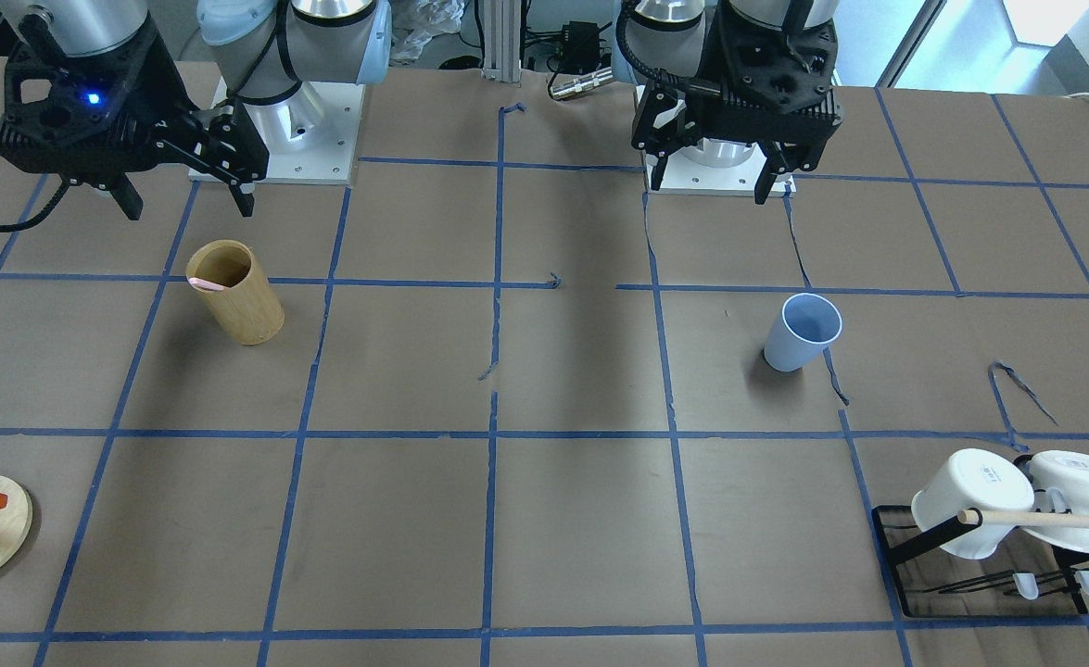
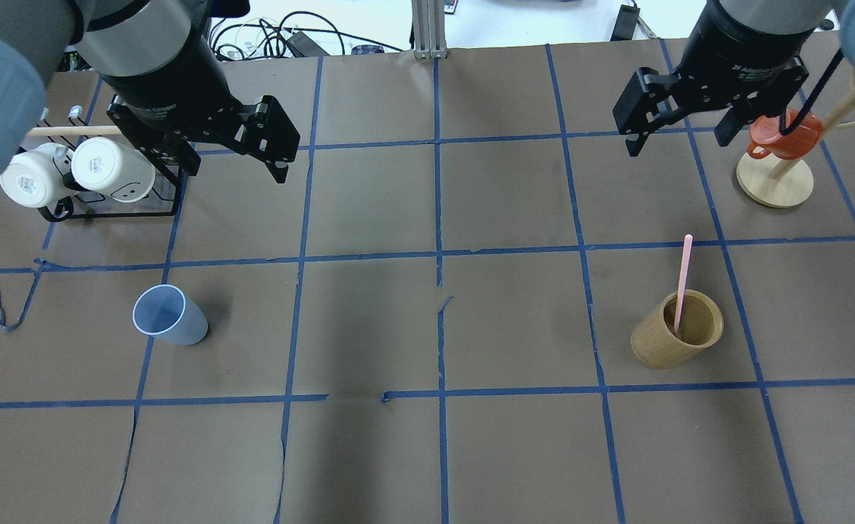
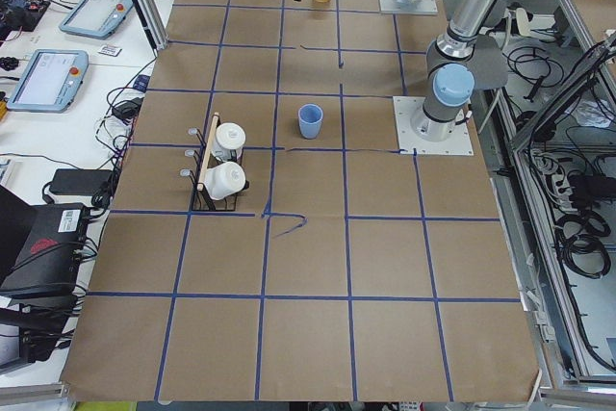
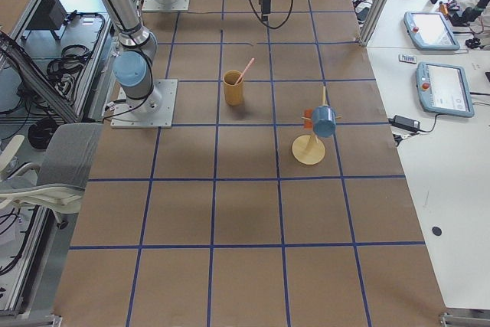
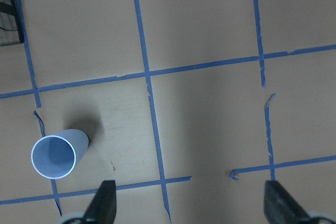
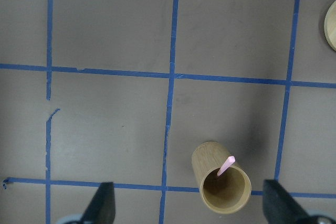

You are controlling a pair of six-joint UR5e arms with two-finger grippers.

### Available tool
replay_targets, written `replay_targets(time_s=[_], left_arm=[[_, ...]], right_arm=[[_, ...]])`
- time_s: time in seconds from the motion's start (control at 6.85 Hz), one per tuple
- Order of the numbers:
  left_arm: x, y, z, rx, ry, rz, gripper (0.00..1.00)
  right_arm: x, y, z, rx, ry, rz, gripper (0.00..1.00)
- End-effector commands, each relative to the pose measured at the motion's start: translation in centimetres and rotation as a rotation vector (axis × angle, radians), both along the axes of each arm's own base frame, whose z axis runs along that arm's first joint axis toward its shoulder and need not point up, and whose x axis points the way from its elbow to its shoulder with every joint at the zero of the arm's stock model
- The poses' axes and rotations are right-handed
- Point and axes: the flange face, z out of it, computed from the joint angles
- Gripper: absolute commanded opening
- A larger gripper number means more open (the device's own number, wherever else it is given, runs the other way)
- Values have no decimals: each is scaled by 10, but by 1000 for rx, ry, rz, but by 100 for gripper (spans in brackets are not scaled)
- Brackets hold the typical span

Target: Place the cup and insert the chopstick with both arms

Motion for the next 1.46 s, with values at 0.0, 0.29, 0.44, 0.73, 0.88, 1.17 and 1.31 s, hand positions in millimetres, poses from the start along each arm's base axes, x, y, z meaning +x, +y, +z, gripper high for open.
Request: replay_targets(time_s=[0.0,0.29,0.44,0.73,0.88,1.17,1.31], left_arm=[[1,1,1,-2,-1,2,100],[2,2,-1,5,-7,-10,100],[6,3,-7,22,-23,-7,100],[10,6,-9,24,-22,-1,100],[9,6,-9,23,-9,-1,100],[10,6,-9,23,-9,2,100],[11,8,-8,20,-12,4,100]], right_arm=[[0,2,1,4,3,0,100],[0,-1,1,-5,0,0,100],[0,0,1,-5,1,0,100],[1,1,2,-10,0,2,100],[0,-1,1,-10,-1,0,100],[0,-2,1,-15,-3,0,100],[1,-3,0,-12,-3,0,100]])
